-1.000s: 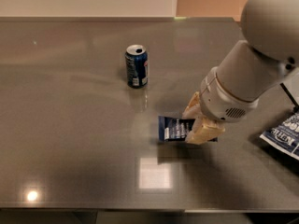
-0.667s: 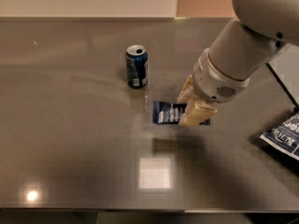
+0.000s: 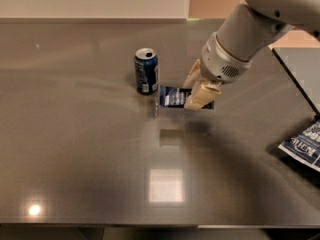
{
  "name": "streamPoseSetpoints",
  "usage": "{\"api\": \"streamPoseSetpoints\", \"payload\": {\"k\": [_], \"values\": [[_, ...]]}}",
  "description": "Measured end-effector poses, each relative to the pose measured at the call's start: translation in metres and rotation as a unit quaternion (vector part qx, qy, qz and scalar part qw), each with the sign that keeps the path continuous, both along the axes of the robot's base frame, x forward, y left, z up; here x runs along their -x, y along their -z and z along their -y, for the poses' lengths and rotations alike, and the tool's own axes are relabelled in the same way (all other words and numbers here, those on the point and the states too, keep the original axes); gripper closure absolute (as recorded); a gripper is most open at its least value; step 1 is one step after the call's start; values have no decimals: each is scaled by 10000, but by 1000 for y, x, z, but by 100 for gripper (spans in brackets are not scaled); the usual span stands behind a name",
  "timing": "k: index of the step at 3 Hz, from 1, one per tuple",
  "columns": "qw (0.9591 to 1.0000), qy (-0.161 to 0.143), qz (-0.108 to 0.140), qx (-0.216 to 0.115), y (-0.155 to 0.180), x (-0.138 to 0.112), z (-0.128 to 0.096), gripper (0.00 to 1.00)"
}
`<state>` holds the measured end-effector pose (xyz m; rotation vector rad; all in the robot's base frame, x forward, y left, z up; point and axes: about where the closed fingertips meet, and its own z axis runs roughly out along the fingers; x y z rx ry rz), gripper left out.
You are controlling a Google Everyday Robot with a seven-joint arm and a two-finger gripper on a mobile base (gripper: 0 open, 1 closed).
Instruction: Move rxbar blueberry near pepsi can
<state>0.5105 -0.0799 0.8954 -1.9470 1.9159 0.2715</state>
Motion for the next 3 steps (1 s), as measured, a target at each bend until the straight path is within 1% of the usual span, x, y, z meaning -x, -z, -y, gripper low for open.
{"api": "streamPoseSetpoints", "payload": {"k": [1,2,3], "values": [[9997,-124,-114,-151,16,-22,-7,100],[9991,-298,-225,-204,34,-33,-20,100],[9986,-398,-298,-195,49,-38,-30,83]]}}
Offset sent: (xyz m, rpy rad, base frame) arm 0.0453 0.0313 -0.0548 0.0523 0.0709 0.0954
